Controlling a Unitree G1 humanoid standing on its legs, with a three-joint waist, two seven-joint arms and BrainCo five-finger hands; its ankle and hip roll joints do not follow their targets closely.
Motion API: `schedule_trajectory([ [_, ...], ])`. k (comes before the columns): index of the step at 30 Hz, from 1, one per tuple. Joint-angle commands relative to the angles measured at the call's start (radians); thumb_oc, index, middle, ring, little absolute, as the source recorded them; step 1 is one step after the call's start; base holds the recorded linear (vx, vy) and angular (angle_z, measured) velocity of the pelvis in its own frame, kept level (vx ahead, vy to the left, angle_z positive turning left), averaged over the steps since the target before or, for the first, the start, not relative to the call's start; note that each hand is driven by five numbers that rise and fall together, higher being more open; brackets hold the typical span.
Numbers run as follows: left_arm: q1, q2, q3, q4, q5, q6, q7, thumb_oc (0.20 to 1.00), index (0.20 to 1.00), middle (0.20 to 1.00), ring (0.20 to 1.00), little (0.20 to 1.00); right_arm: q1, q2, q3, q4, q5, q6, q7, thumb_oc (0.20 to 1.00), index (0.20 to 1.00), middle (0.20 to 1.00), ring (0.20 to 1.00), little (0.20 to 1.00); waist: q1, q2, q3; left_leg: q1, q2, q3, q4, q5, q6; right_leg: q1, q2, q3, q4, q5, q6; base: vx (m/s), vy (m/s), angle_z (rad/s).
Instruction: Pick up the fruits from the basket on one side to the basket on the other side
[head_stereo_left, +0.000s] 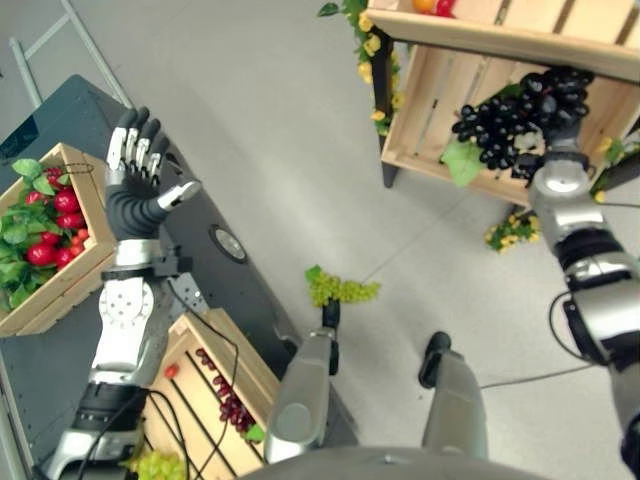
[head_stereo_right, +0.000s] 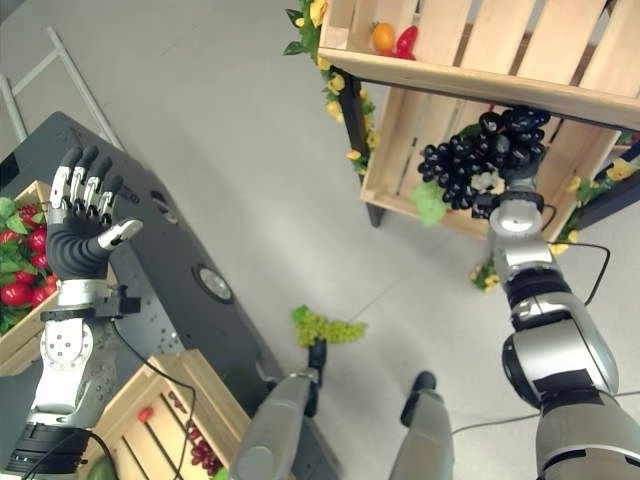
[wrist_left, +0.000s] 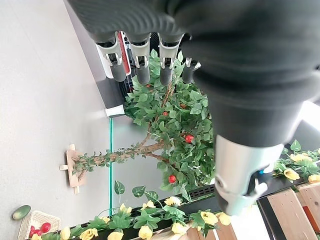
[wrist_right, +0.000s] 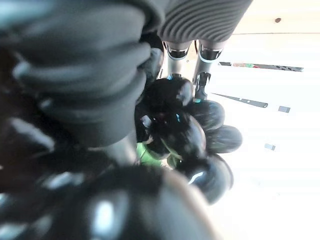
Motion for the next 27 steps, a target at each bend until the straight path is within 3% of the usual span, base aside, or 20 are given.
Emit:
schedule_trajectory([
  [1,-0.041,0.043,0.004,-0.051,-0.02,-0.076,0.022,1.0,1.0,1.0,1.0,1.0,-0.222,-0.038,0.047,-0.031,0.02,-0.075,-0.015,1.0,1.0,1.0,1.0,1.0,0.019,-0.031,0.004,0.017,-0.097,-0.011,0.033,-0.055,0.054,0.065,0.101,-0.027,-0.133,0.072,-0.048,0.0,0.0,0.0],
  [17,-0.034,0.05,0.006,-0.053,-0.015,-0.076,0.036,1.0,1.0,1.0,1.0,1.0,-0.241,-0.019,0.04,0.001,0.004,-0.059,-0.053,1.0,1.0,1.0,1.0,1.0,0.019,-0.033,0.001,0.022,-0.1,-0.015,0.021,-0.051,0.054,0.073,0.101,-0.027,-0.143,0.077,-0.046,0.0,0.0,0.0],
  [24,-0.012,0.067,0.016,-0.063,-0.012,-0.062,0.053,1.0,1.0,1.0,1.0,1.0,-0.318,-0.007,0.085,0.121,-0.073,0.016,-0.1,1.0,1.0,1.0,1.0,1.0,0.014,-0.041,0.006,0.02,-0.096,-0.013,0.022,-0.051,0.055,0.071,0.106,-0.025,-0.15,0.085,-0.047,0.0,0.0,0.0],
  [27,-0.003,0.069,0.018,-0.071,-0.011,-0.059,0.059,1.0,1.0,1.0,1.0,1.0,-0.347,0.01,0.085,0.15,-0.024,0.023,-0.093,1.0,1.0,1.0,1.0,1.0,0.009,-0.046,0.009,0.021,-0.096,-0.013,0.019,-0.051,0.054,0.07,0.107,-0.025,-0.15,0.088,-0.048,0.0,0.0,0.0],
])
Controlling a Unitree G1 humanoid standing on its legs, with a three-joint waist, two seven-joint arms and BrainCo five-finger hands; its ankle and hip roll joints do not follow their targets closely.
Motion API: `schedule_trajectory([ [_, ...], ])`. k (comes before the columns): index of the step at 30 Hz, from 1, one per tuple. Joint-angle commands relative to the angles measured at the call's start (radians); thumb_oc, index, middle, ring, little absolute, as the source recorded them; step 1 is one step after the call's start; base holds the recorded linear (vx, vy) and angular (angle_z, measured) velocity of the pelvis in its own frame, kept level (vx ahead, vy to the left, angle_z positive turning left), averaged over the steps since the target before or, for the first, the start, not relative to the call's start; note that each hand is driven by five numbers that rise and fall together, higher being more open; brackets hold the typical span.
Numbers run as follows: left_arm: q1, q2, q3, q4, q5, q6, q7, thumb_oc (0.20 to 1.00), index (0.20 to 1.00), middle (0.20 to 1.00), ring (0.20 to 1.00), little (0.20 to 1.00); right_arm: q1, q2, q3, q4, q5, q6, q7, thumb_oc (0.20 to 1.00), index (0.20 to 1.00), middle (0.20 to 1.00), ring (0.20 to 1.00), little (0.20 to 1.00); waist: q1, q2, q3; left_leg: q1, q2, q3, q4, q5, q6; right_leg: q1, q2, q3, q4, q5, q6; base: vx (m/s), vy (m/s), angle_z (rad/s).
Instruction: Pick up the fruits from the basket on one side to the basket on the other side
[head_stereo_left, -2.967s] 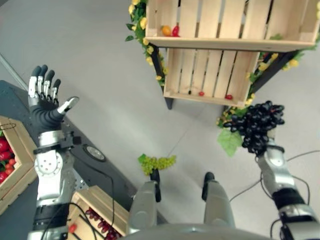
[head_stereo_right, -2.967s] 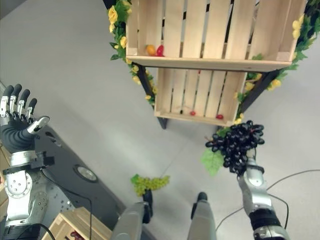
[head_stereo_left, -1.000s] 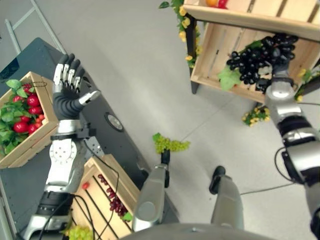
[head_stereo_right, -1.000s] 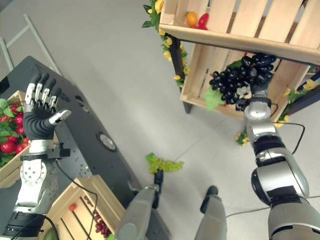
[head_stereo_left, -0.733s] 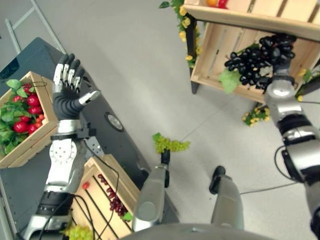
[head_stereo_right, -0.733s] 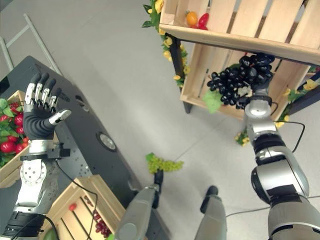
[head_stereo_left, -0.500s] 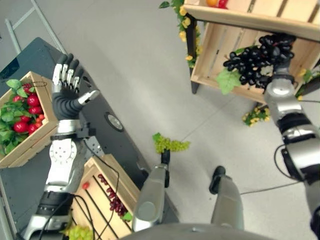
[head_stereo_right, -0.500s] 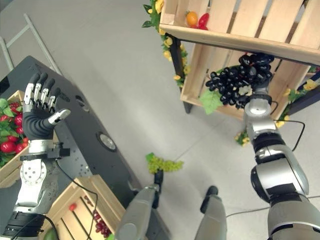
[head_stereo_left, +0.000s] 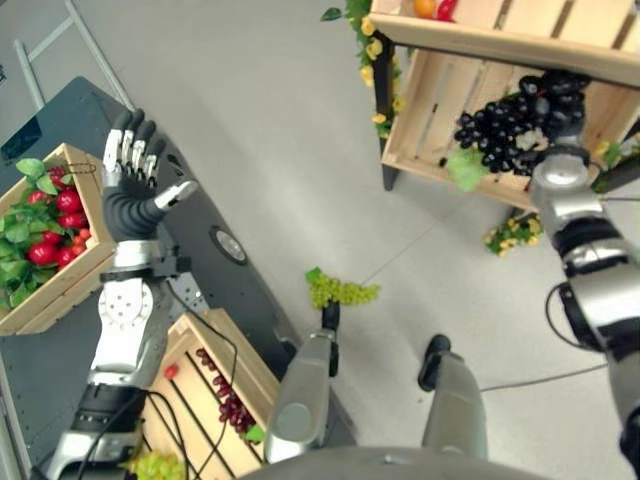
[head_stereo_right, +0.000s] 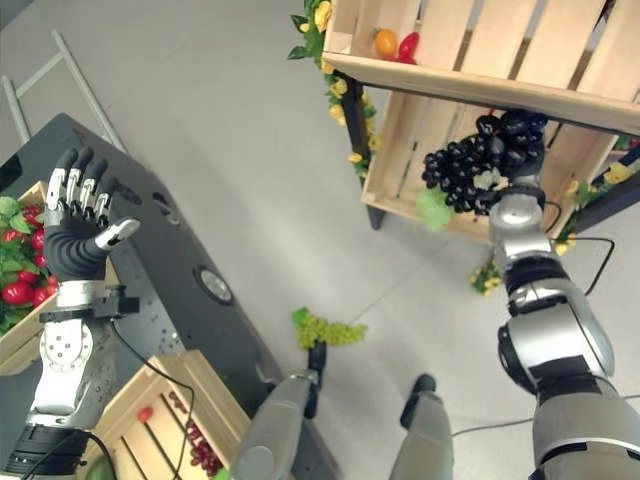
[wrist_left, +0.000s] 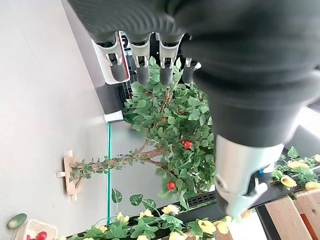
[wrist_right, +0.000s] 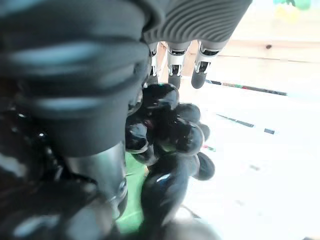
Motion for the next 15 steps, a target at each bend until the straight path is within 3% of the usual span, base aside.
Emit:
schedule_trajectory([
  [1,-0.012,0.068,0.02,-0.075,-0.01,-0.054,0.028,1.0,1.0,1.0,1.0,1.0,-0.249,0.004,0.024,0.03,0.064,-0.048,-0.033,1.0,1.0,1.0,1.0,1.0,0.01,-0.048,0.01,0.009,-0.096,-0.011,0.015,-0.051,0.051,0.057,0.109,-0.022,-0.15,0.088,-0.049,0.0,0.0,0.0],
  [15,-0.004,0.059,0.018,-0.091,0.011,-0.003,0.051,1.0,1.0,1.0,1.0,1.0,-0.317,0.092,0.003,0.137,0.341,-0.012,0.013,1.0,1.0,1.0,1.0,1.0,0.006,-0.07,0.026,0.018,-0.094,-0.01,-0.009,-0.04,0.043,0.063,0.119,-0.025,-0.168,0.096,-0.054,0.0,0.0,0.0],
])
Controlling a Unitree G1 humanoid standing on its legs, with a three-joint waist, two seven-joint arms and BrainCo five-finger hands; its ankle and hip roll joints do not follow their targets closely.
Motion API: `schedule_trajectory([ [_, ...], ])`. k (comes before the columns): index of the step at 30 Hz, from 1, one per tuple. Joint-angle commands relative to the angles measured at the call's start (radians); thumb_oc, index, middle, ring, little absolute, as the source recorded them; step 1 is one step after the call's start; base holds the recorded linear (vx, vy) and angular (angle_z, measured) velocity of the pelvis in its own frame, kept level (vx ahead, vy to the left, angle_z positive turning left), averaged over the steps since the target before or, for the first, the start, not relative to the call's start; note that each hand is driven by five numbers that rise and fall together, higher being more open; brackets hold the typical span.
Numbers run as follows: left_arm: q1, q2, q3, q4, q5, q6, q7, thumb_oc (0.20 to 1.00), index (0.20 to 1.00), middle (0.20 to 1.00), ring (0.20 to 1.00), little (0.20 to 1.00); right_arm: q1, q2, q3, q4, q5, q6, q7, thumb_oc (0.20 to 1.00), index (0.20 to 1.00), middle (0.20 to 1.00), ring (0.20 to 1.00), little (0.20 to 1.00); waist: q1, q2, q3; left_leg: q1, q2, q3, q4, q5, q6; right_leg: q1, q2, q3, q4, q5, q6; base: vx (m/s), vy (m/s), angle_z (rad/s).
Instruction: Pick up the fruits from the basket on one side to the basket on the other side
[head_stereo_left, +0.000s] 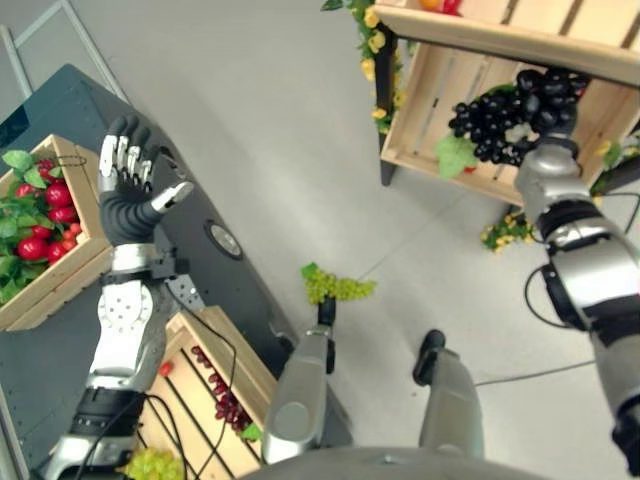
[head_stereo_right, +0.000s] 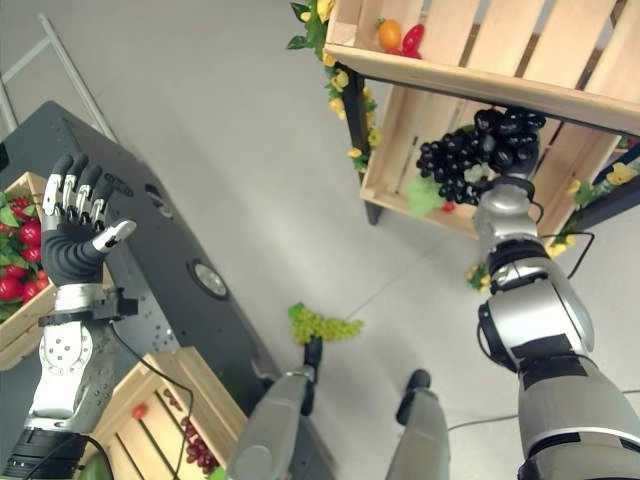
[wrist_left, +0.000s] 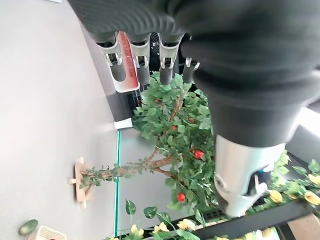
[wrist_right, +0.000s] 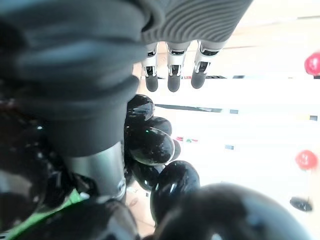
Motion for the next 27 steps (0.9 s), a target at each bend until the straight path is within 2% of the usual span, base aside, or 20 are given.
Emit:
schedule_trajectory([
  [1,-0.017,0.058,0.018,-0.089,0.01,-0.022,0.015,1.0,1.0,1.0,1.0,1.0,-0.2,0.004,0.005,-0.009,0.103,-0.064,0.013,1.0,1.0,1.0,1.0,1.0,0.008,-0.032,0.003,0.022,-0.093,-0.008,0.004,-0.044,0.051,0.067,0.119,-0.022,-0.164,0.096,-0.055,0.0,0.0,0.0],
  [6,-0.019,0.045,0.011,-0.091,0.015,-0.007,0.026,1.0,1.0,1.0,1.0,1.0,-0.185,0.046,-0.056,-0.019,0.252,-0.095,0.012,1.0,1.0,1.0,1.0,1.0,0.009,-0.035,0.001,0.031,-0.093,-0.011,-0.024,-0.034,0.05,0.067,0.122,-0.022,-0.175,0.1,-0.055,0.0,-0.002,0.01],
  [8,-0.018,0.044,0.01,-0.09,0.018,-0.002,0.029,1.0,1.0,1.0,1.0,1.0,-0.183,0.051,-0.056,-0.013,0.253,-0.091,0.007,1.0,1.0,1.0,1.0,1.0,0.009,-0.035,-0.001,0.032,-0.093,-0.011,-0.027,-0.033,0.05,0.067,0.123,-0.022,-0.176,0.1,-0.055,-0.01,-0.003,0.06],
  [10,-0.025,0.034,0.002,-0.088,0.015,0.007,0.029,1.0,1.0,1.0,1.0,1.0,-0.167,0.084,-0.096,-0.024,0.333,-0.111,0.005,1.0,1.0,1.0,1.0,1.0,0.013,-0.034,-0.001,0.033,-0.094,-0.011,-0.027,-0.033,0.052,0.069,0.124,-0.023,-0.175,0.098,-0.056,-0.01,-0.01,0.04],
  [14,-0.03,0.027,-0.008,-0.081,0.01,0.015,0.029,1.0,1.0,1.0,1.0,1.0,-0.15,0.118,-0.128,-0.042,0.392,-0.127,0.001,1.0,1.0,1.0,1.0,1.0,0.016,-0.032,-0.002,0.034,-0.094,-0.014,-0.028,-0.033,0.053,0.07,0.125,-0.024,-0.174,0.097,-0.056,0.0,0.0,0.0],
  [15,-0.036,0.017,-0.016,-0.078,0.004,0.021,0.023,1.0,1.0,1.0,1.0,1.0,-0.134,0.148,-0.156,-0.079,0.454,-0.152,0.009,1.0,1.0,1.0,1.0,1.0,0.018,-0.028,-0.001,0.036,-0.094,-0.015,-0.032,-0.032,0.053,0.068,0.125,-0.024,-0.173,0.097,-0.056,0.0,0.0,0.0],
  [17,-0.038,0.017,-0.019,-0.075,0.003,0.021,0.022,1.0,1.0,1.0,1.0,1.0,-0.122,0.15,-0.164,-0.09,0.463,-0.159,0.012,1.0,1.0,1.0,1.0,1.0,0.018,-0.027,-0.003,0.038,-0.095,-0.016,-0.035,-0.03,0.052,0.069,0.124,-0.023,-0.173,0.097,-0.056,0.0,0.0,0.0],
  [19,-0.045,0.0,-0.031,-0.066,-0.009,0.024,0.022,1.0,1.0,1.0,1.0,1.0,-0.091,0.179,-0.209,-0.156,0.529,-0.211,0.012,1.0,1.0,1.0,1.0,1.0,0.016,-0.025,-0.002,0.042,-0.097,-0.017,-0.042,-0.028,0.052,0.071,0.124,-0.022,-0.174,0.098,-0.056,0.0,0.0,0.0],
  [20,-0.045,0.001,-0.032,-0.066,-0.009,0.024,0.022,1.0,1.0,1.0,1.0,1.0,-0.087,0.179,-0.21,-0.159,0.528,-0.212,0.011,1.0,1.0,1.0,1.0,1.0,0.017,-0.026,-0.003,0.042,-0.097,-0.017,-0.042,-0.028,0.052,0.071,0.124,-0.022,-0.174,0.098,-0.056,0.0,0.0,0.0],
  [21,-0.046,-0.011,-0.037,-0.06,-0.018,0.022,0.024,1.0,1.0,1.0,1.0,1.0,-0.064,0.194,-0.246,-0.214,0.555,-0.259,0.006,1.0,1.0,1.0,1.0,1.0,0.015,-0.023,-0.003,0.044,-0.099,-0.018,-0.046,-0.027,0.053,0.072,0.123,-0.021,-0.175,0.098,-0.056,0.0,0.0,0.0],
  [22,-0.046,-0.01,-0.038,-0.059,-0.018,0.022,0.024,1.0,1.0,1.0,1.0,1.0,-0.061,0.195,-0.247,-0.217,0.554,-0.26,0.004,1.0,1.0,1.0,1.0,1.0,0.016,-0.023,-0.004,0.044,-0.099,-0.018,-0.046,-0.026,0.053,0.072,0.123,-0.021,-0.175,0.098,-0.056,0.0,0.0,0.0],
  [23,-0.048,-0.024,-0.041,-0.053,-0.025,0.018,0.026,1.0,1.0,1.0,1.0,1.0,-0.034,0.209,-0.28,-0.275,0.556,-0.301,0.001,1.0,1.0,1.0,1.0,1.0,0.015,-0.017,-0.004,0.044,-0.1,-0.022,-0.046,-0.027,0.054,0.07,0.123,-0.02,-0.172,0.095,-0.055,0.0,0.0,0.0],
  [27,-0.059,-0.028,-0.052,-0.042,-0.036,0.005,0.024,1.0,1.0,1.0,1.0,1.0,-0.002,0.205,-0.318,-0.292,0.577,-0.34,0.008,1.0,1.0,1.0,1.0,1.0,0.019,-0.004,-0.008,0.044,-0.103,-0.026,-0.047,-0.026,0.055,0.07,0.119,-0.024,-0.168,0.088,-0.056,0.0,0.0,0.0],
])
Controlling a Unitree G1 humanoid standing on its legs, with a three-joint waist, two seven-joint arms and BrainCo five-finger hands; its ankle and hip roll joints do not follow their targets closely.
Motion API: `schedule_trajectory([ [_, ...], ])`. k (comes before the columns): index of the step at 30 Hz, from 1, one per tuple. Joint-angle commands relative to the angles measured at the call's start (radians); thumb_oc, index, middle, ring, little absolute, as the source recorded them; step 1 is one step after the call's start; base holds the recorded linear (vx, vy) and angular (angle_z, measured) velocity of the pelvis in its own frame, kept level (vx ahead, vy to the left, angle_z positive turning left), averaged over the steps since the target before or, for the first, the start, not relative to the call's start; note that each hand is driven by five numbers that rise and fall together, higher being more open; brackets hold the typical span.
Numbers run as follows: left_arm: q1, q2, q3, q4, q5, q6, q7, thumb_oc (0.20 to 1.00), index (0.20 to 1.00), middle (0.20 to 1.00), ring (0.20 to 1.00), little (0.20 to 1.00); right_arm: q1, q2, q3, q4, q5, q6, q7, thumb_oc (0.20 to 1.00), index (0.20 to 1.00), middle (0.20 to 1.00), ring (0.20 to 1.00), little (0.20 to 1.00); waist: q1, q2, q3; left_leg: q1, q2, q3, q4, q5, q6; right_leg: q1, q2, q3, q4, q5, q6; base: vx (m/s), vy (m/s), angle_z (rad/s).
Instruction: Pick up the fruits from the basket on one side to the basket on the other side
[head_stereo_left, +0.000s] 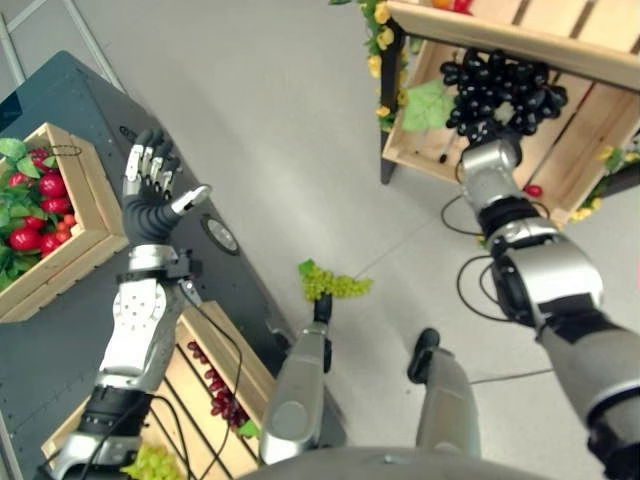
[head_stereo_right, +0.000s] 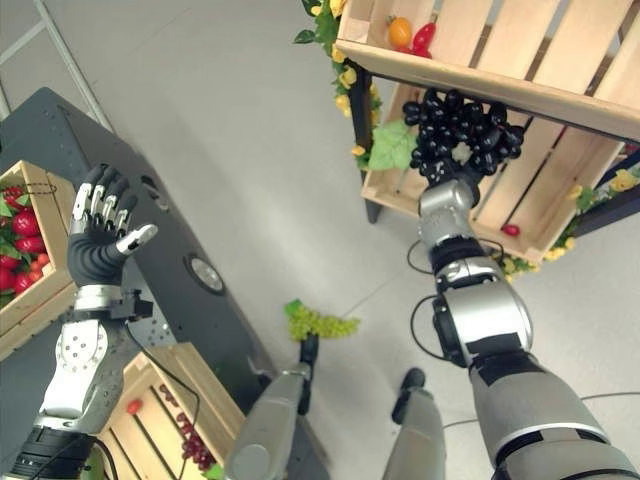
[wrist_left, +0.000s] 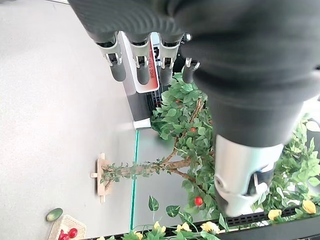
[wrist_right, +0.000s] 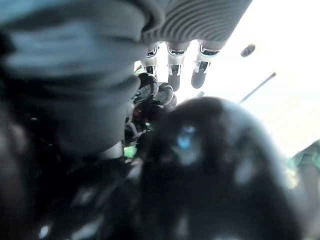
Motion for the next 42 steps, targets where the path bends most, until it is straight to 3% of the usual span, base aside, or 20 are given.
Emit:
schedule_trajectory([
  [1,-0.056,-0.016,-0.003,-0.042,-0.035,-0.067,0.003,1.0,1.0,1.0,1.0,1.0,-0.032,-0.038,-0.01,-0.115,0.035,-0.129,0.03,1.0,1.0,1.0,1.0,1.0,0.017,0.001,-0.008,0.038,-0.099,-0.016,-0.026,-0.042,0.054,0.061,0.116,-0.026,-0.149,0.084,-0.059,0.0,0.0,0.0],
  [7,-0.084,-0.028,-0.022,-0.024,-0.032,-0.083,0.003,1.0,1.0,1.0,1.0,1.0,0.059,0.002,-0.031,-0.276,0.052,-0.217,0.08,1.0,1.0,1.0,1.0,1.0,0.015,0.023,-0.004,0.044,-0.103,-0.022,-0.032,-0.036,0.054,0.062,0.11,-0.028,-0.14,0.082,-0.055,0.0,0.0,0.0],
  [9,-0.074,-0.04,-0.023,-0.014,-0.031,-0.078,0.007,1.0,1.0,1.0,1.0,1.0,0.132,0.064,-0.018,-0.395,0.041,-0.257,0.091,1.0,1.0,1.0,1.0,1.0,0.009,0.027,0.0,0.042,-0.104,-0.021,-0.03,-0.035,0.054,0.059,0.11,-0.023,-0.136,0.081,-0.055,0.0,0.0,0.0],
  [10,-0.071,-0.039,-0.023,-0.014,-0.031,-0.078,0.007,1.0,1.0,1.0,1.0,1.0,0.136,0.067,-0.017,-0.4,0.037,-0.258,0.086,1.0,1.0,1.0,1.0,1.0,0.008,0.026,-0.002,0.042,-0.104,-0.021,-0.03,-0.035,0.054,0.058,0.109,-0.023,-0.136,0.081,-0.055,0.0,0.0,0.0],
  [14,-0.075,-0.019,-0.064,-0.017,-0.038,-0.06,-0.002,1.0,1.0,1.0,1.0,1.0,0.04,-0.006,-0.098,-0.087,0.058,-0.219,-0.066,1.0,1.0,1.0,1.0,1.0,0.022,0.046,-0.013,0.035,-0.109,-0.027,-0.012,-0.042,0.054,0.06,0.103,-0.029,-0.128,0.075,-0.055,0.0,0.003,0.0],
  [15,-0.082,-0.017,-0.078,-0.025,-0.043,-0.055,-0.018,1.0,1.0,1.0,1.0,1.0,0.015,-0.001,-0.12,-0.044,0.087,-0.185,-0.049,1.0,1.0,1.0,1.0,1.0,0.029,0.053,-0.014,0.036,-0.109,-0.03,-0.011,-0.043,0.055,0.062,0.101,-0.033,-0.127,0.073,-0.054,0.02,0.0,0.06],
  [22,-0.064,-0.006,-0.073,-0.03,-0.054,-0.05,-0.01,1.0,1.0,1.0,1.0,1.0,-0.002,-0.024,-0.121,0.021,0.117,-0.198,-0.089,1.0,1.0,1.0,1.0,1.0,0.031,0.05,-0.026,0.043,-0.112,-0.037,-0.024,-0.042,0.054,0.066,0.102,-0.034,-0.13,0.071,-0.054,0.02,-0.002,0.07],
  [36,-0.042,-0.021,-0.06,-0.052,-0.042,-0.041,0.027,1.0,1.0,1.0,1.0,1.0,0.011,0.041,-0.053,-0.187,0.044,-0.253,-0.161,1.0,1.0,1.0,1.0,1.0,0.007,0.029,-0.007,0.035,-0.11,-0.028,-0.025,-0.039,0.06,0.052,0.108,-0.022,-0.137,0.088,-0.056,0.0,0.0,0.0],
  [42,-0.022,-0.02,-0.032,-0.061,-0.036,-0.033,0.038,1.0,1.0,1.0,1.0,1.0,0.029,0.058,0.003,-0.39,-0.039,-0.271,-0.195,1.0,1.0,1.0,1.0,1.0,-0.004,0.017,-0.013,0.043,-0.109,-0.031,-0.063,-0.019,0.059,0.047,0.111,-0.021,-0.15,0.097,-0.059,0.0,0.0,0.0],
])
